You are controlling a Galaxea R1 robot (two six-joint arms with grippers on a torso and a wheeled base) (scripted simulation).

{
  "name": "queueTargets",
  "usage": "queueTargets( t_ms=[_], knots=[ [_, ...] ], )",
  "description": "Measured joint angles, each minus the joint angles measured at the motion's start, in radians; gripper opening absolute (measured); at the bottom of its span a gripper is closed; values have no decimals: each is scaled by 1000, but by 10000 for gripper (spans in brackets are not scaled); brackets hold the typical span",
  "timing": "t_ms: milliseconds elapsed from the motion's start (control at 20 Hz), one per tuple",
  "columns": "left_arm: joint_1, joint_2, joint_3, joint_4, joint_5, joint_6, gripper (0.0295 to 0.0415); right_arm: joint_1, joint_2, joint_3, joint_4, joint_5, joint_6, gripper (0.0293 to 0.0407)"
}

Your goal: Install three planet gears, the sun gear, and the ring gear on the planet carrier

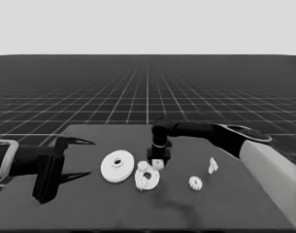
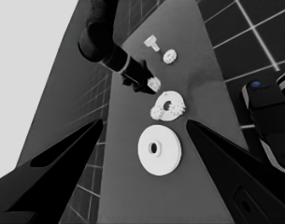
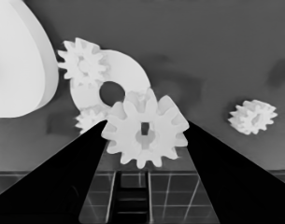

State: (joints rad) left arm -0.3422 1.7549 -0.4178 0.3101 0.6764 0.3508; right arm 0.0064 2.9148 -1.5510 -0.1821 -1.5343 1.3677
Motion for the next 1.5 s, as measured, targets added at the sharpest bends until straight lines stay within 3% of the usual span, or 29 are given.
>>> queueTargets(
  t_ms=[150, 500, 600, 700, 1000, 1150, 1500],
  knots=[
    [0, 0, 0, 0, 0, 0, 385, -127, 21, -74, -120, 39, -44, 312],
    [0, 0, 0, 0, 0, 0, 385, -154, 29, -102, -147, 53, -59, 312],
    [0, 0, 0, 0, 0, 0, 385, -155, 29, -102, -147, 54, -60, 372],
    [0, 0, 0, 0, 0, 0, 385, -155, 29, -103, -147, 54, -60, 383],
    [0, 0, 0, 0, 0, 0, 385, -155, 29, -103, -148, 54, -60, 385],
    [0, 0, 0, 0, 0, 0, 385, -33, 4, -11, -34, 7, -5, 385],
    [0, 0, 0, 0, 0, 0, 385, -1, 2, -2, -1, 0, 1, 385]
  ],
)
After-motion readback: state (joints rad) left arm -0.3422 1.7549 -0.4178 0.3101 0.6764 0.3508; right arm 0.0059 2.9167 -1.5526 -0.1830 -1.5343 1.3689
